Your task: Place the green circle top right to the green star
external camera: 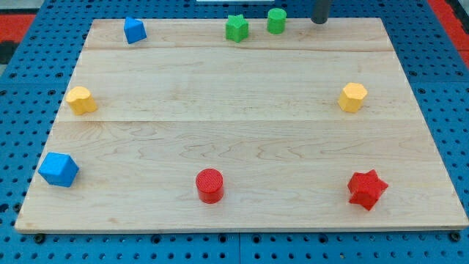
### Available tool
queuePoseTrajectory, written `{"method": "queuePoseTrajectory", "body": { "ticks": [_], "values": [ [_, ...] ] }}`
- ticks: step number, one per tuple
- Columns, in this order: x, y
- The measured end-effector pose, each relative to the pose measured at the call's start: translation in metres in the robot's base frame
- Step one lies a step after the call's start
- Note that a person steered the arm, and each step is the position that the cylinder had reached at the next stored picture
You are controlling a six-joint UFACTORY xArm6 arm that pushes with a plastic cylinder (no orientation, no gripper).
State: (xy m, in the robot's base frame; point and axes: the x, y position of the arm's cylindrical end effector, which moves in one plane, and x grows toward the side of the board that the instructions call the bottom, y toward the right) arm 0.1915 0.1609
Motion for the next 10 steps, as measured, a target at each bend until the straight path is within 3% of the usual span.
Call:
{"method": "queuePoseTrajectory", "body": {
  "ticks": [1,2,3,4,5,6,7,10],
  "values": [
    [0.000,-0.017],
    [0.001,-0.079],
    [0.028,-0.095],
    [0.088,-0.088],
    [0.107,-0.135],
    [0.086,-0.206],
    [0.000,-0.239],
    [0.002,-0.180]
  ]
}}
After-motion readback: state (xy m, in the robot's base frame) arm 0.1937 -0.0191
